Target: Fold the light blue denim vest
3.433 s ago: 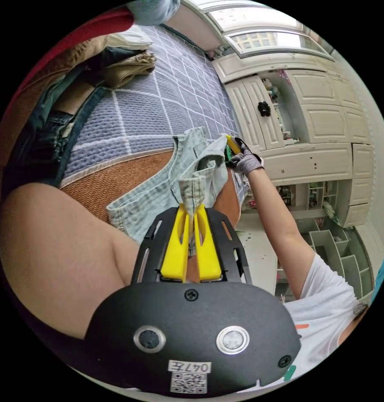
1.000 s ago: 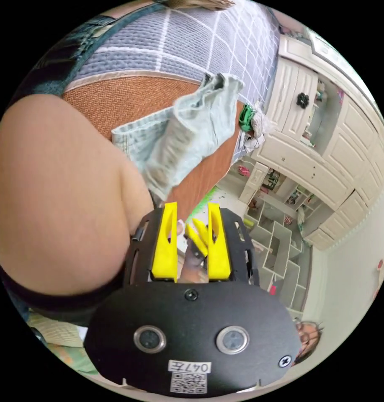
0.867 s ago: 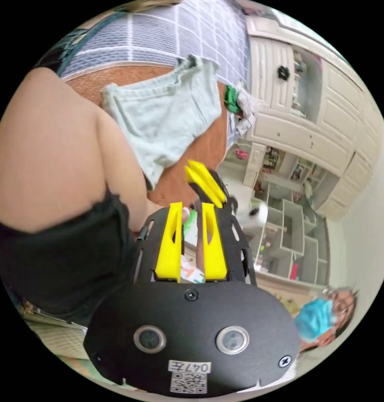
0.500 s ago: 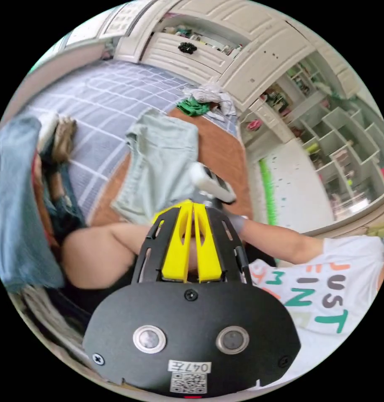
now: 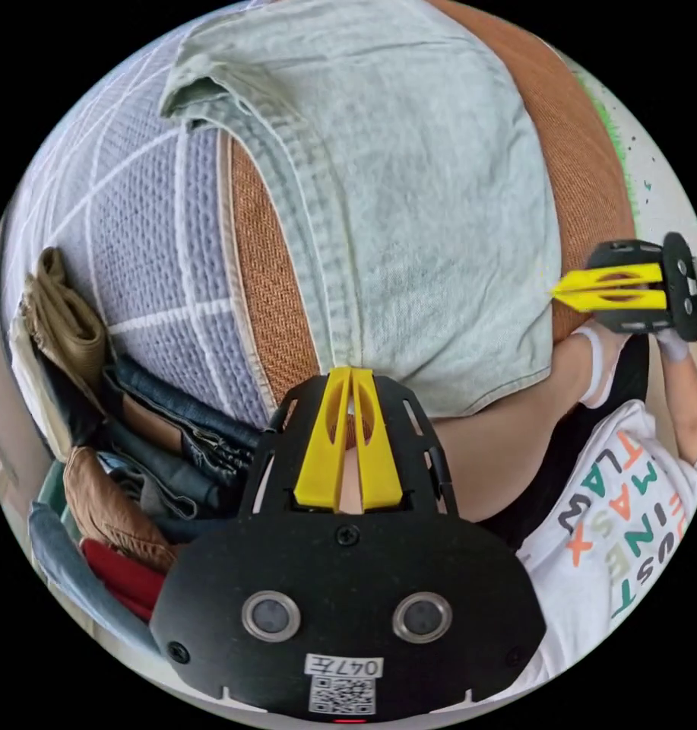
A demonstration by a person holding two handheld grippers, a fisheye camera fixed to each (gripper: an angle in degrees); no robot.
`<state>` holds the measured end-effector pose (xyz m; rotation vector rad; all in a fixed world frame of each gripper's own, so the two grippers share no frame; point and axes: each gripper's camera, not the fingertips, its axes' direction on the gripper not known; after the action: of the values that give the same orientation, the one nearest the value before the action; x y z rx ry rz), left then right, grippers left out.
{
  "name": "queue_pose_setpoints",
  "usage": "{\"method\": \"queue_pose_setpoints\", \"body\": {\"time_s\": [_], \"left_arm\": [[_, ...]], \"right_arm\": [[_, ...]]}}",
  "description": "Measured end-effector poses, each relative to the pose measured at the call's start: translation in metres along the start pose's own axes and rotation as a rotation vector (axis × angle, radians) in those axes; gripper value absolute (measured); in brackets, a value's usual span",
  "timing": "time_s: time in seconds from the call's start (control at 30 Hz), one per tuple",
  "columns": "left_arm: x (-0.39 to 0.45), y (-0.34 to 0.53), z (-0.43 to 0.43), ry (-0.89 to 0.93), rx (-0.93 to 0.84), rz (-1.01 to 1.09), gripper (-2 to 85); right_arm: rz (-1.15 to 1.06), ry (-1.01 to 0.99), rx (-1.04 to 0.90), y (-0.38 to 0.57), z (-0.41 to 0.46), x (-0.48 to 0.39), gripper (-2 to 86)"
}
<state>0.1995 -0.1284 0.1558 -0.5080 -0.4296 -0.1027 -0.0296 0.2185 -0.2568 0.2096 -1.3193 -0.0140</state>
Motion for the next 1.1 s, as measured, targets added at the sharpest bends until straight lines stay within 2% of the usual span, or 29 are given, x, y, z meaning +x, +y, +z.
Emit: {"method": "queue_pose_setpoints", "body": {"time_s": [0.17,0.27,0.33,0.4,0.53,0.63,0.7,0.8,0.97,1.1], "left_arm": [[-0.010,-0.028,-0.007,0.086,0.030,-0.048,-0.8],[-0.006,-0.042,-0.012,0.084,0.040,-0.057,-0.8],[0.001,-0.050,-0.015,0.058,0.041,-0.050,-0.8],[0.007,-0.057,-0.023,0.044,0.053,-0.054,-0.8],[0.010,-0.053,-0.060,0.110,0.180,-0.028,-0.8],[0.024,-0.051,-0.114,0.150,0.363,0.078,-0.8],[0.045,-0.059,-0.153,0.125,0.485,0.189,-0.8],[0.080,-0.093,-0.173,0.095,0.552,0.354,-0.8],[0.144,-0.163,-0.121,0.105,0.414,0.506,-0.8],[0.186,-0.190,-0.056,0.113,0.356,0.562,-0.8]], "right_arm": [[-0.452,0.204,-0.187,-0.016,0.042,-0.086,5.2],[-0.636,0.353,-0.261,-0.012,0.067,-0.112,3.8],[-0.673,0.405,-0.264,-0.010,0.070,-0.120,2.0],[-0.652,0.439,-0.242,-0.010,0.059,-0.118,0.8],[-0.378,0.369,-0.062,-0.011,-0.029,-0.086,0.1],[-0.317,0.388,0.029,0.015,-0.086,-0.081,0.1],[-0.300,0.400,0.024,0.034,-0.105,-0.083,0.1],[-0.273,0.395,0.007,0.065,-0.120,-0.096,0.1],[-0.201,0.300,-0.001,0.116,-0.134,-0.128,0.1],[-0.116,0.155,0.066,0.143,-0.152,-0.115,0.1]]}}
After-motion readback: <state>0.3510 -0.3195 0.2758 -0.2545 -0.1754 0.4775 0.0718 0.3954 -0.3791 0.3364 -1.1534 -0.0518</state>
